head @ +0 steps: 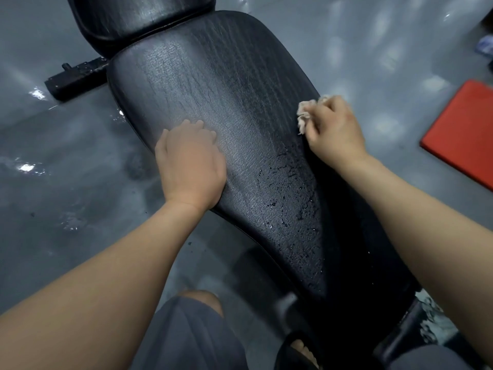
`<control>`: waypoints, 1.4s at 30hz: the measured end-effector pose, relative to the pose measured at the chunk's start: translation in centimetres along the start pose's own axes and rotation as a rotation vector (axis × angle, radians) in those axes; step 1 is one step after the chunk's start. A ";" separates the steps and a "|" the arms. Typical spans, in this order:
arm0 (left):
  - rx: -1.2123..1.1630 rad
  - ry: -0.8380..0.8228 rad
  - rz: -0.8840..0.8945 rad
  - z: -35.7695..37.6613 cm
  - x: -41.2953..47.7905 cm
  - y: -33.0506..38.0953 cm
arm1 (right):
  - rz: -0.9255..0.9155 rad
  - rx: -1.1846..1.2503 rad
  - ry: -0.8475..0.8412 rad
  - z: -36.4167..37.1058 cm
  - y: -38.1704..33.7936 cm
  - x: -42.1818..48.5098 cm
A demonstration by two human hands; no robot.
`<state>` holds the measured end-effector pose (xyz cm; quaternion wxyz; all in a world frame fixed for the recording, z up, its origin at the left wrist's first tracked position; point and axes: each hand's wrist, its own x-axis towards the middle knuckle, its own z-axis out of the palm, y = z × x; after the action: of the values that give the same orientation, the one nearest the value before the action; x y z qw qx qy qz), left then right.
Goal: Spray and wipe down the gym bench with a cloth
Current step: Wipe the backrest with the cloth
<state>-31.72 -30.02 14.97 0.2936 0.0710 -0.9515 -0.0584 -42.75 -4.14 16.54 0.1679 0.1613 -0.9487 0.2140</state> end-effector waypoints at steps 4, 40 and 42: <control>-0.005 0.007 0.003 0.0 0.0 0.0 | 0.243 0.094 -0.077 -0.9 1.7 0.2; -0.002 0.016 0.006 -0.1 -0.1 0.1 | 0.174 -0.080 -0.020 -1.1 0.5 -2.6; 0.003 0.009 0.001 -0.1 -0.2 0.1 | 0.019 -0.055 -0.058 -0.6 -1.6 -3.2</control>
<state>-31.51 -29.87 14.97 0.2980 0.0711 -0.9502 -0.0564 -39.13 -4.50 16.34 0.1428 0.1539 -0.9601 0.1846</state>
